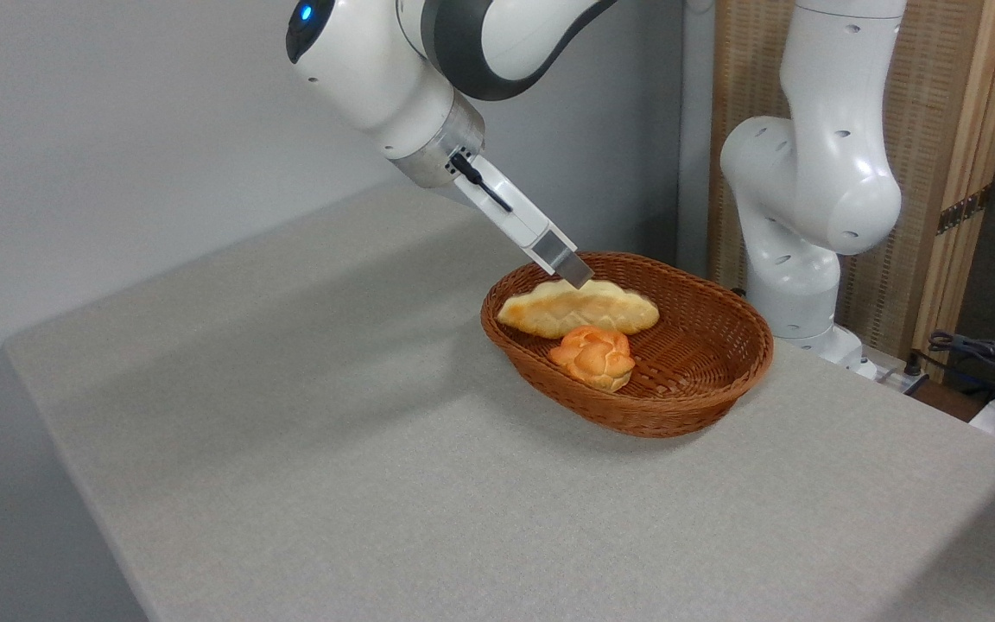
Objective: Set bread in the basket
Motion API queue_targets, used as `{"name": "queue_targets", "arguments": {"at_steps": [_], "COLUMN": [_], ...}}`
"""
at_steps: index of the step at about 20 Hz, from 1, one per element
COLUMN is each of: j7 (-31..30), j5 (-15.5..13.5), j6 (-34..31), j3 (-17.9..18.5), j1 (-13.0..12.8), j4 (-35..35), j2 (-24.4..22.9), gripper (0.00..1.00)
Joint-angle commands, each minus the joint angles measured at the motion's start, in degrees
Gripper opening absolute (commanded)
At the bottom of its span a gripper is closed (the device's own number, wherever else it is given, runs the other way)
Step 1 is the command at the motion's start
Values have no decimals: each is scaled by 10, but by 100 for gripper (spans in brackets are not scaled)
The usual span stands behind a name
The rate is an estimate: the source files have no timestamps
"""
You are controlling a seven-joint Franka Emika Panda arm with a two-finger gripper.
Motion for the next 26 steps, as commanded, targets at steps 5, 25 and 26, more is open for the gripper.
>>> {"name": "queue_targets", "arguments": {"at_steps": [5,25,26], "j7": [20,-31,-31], "j5": [4,37,37], "j6": [59,269,269], "j3": [1,61,61], "j1": [-6,4,4], "j4": [64,169,170], "j2": [-5,5,7], "gripper": [100,100,100]}}
